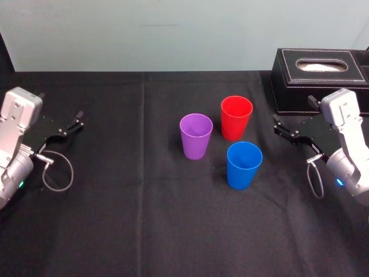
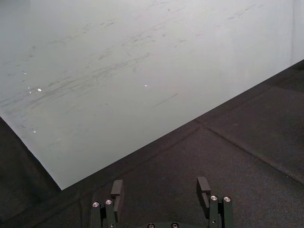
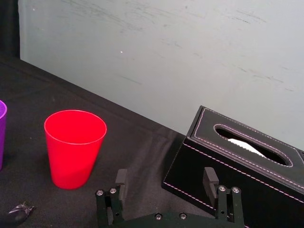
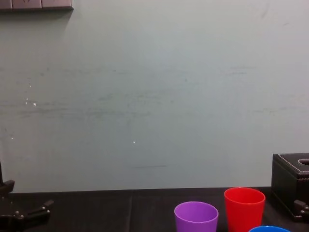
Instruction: Stack the three plastic cups sequentially using one hand.
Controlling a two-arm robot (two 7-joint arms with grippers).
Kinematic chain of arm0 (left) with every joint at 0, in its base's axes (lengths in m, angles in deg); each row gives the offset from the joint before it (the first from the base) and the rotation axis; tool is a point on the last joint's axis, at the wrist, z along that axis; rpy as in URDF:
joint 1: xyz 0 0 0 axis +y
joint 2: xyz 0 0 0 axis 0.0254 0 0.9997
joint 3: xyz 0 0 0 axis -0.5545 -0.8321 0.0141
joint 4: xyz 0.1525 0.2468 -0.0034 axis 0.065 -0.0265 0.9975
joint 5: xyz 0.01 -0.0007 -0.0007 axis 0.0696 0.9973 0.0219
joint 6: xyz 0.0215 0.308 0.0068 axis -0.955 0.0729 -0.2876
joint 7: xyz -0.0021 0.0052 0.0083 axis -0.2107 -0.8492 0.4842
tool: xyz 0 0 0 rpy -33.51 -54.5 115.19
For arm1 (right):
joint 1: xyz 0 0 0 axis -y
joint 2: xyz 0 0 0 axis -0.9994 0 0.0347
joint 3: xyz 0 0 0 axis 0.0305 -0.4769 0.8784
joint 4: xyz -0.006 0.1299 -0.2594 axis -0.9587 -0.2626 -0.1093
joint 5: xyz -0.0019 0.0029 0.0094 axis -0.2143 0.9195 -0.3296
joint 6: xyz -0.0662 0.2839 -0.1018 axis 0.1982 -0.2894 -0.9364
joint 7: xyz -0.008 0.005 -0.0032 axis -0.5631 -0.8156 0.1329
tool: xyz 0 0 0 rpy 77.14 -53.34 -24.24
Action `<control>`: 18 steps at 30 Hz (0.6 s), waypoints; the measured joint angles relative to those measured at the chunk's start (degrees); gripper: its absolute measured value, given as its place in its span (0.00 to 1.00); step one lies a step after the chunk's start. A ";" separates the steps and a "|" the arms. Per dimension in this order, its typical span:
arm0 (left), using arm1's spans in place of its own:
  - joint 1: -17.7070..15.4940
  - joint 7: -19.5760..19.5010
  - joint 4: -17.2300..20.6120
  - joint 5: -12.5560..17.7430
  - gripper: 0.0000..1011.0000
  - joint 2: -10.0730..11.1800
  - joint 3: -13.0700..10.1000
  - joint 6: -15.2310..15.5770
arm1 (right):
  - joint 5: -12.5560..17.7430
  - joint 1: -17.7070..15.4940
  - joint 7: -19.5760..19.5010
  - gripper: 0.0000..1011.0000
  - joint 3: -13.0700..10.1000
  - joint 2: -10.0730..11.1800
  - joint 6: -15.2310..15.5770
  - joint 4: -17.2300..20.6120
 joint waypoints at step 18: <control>0.00 0.00 0.00 0.00 0.99 0.00 0.00 0.00 | 0.00 0.00 0.00 0.99 0.00 0.00 0.00 0.00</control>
